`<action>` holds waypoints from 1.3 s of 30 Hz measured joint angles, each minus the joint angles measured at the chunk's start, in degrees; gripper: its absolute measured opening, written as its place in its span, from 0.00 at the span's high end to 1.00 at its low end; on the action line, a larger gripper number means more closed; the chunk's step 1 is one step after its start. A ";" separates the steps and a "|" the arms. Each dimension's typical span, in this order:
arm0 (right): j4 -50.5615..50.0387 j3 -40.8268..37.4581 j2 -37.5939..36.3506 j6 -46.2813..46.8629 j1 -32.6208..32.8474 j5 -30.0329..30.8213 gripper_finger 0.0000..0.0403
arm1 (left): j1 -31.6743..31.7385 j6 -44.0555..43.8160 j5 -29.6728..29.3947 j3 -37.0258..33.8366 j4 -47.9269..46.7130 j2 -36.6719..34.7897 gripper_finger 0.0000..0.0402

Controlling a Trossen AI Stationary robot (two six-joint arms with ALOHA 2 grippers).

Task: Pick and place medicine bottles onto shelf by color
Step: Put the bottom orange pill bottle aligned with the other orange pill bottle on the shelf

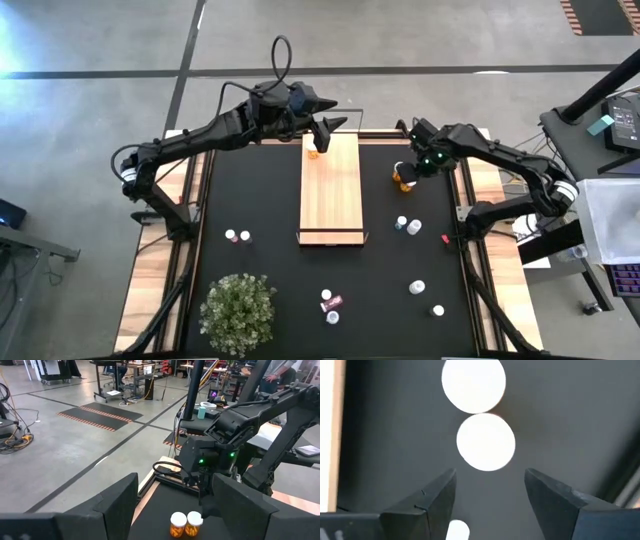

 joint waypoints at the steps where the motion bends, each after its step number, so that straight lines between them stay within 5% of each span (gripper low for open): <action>1: 0.85 0.02 0.00 -0.06 0.25 0.02 0.43 | 0.00 0.00 0.00 0.00 -0.02 0.00 0.40; 19: 5.42 0.01 -0.02 -1.09 0.69 0.11 0.43 | -0.02 -0.11 0.02 0.00 -3.85 0.00 0.40; 31: 5.58 0.02 -0.19 -1.11 0.69 -3.48 0.25 | -0.01 -0.02 0.02 0.00 -3.93 0.00 0.40; 39: 5.64 0.02 -0.39 -1.11 0.69 -5.29 0.21 | -0.02 0.02 0.02 0.00 -4.60 0.00 0.40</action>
